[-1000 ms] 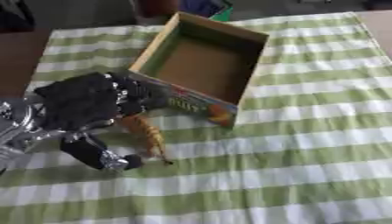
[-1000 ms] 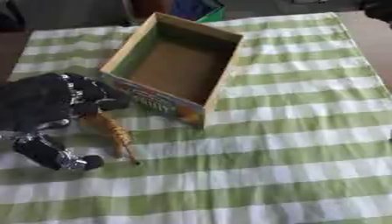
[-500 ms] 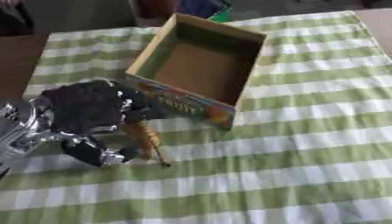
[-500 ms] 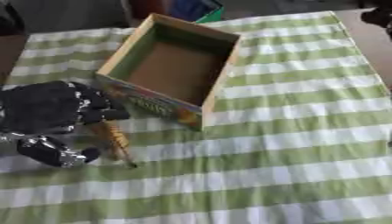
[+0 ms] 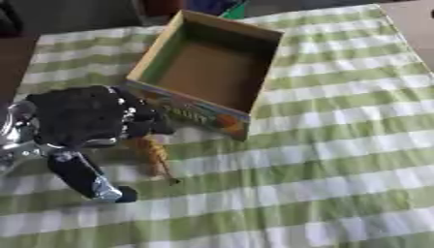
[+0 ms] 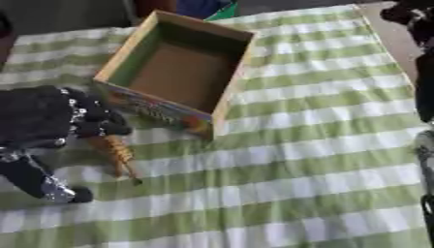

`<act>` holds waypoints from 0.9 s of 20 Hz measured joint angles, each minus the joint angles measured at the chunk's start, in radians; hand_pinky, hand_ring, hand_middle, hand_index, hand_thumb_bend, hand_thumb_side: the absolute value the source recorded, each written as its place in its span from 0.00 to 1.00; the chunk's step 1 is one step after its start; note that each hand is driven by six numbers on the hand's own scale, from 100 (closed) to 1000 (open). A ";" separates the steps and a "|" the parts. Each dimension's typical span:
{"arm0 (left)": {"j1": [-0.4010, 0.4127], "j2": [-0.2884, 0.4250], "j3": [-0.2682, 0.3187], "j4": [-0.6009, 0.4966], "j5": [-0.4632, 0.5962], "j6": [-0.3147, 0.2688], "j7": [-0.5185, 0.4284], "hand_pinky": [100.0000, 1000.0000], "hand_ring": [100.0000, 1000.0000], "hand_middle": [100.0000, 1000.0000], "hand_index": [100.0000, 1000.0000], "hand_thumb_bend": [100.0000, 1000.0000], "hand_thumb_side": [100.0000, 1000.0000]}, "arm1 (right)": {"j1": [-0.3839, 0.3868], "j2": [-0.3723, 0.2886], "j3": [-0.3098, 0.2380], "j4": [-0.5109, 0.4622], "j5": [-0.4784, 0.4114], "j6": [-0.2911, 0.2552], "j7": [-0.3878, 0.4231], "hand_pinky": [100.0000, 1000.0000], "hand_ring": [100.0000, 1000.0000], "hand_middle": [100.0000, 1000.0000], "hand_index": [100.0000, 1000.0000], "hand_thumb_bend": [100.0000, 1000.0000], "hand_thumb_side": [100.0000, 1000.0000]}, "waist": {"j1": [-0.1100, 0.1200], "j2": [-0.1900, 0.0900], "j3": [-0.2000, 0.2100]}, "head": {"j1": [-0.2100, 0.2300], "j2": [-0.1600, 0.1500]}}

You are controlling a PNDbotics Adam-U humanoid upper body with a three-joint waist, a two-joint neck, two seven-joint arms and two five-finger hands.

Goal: Pick up objects on the table and place them in the box.

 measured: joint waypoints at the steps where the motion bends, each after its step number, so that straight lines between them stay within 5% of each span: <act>1: -0.001 0.003 0.004 0.000 0.011 -0.008 -0.013 0.62 0.84 0.82 0.97 0.65 0.68 | 0.000 0.000 0.000 0.000 0.000 0.000 0.000 0.72 0.77 0.46 0.84 0.00 1.00 | 0.000 0.000 0.000 | -0.001 0.000; 18: -0.023 0.007 0.087 -0.058 0.072 0.060 -0.222 0.61 0.84 0.83 0.98 0.60 0.68 | 0.011 0.008 0.000 0.000 0.000 0.006 0.006 0.72 0.77 0.46 0.84 0.00 1.00 | 0.003 0.014 0.001 | -0.030 -0.010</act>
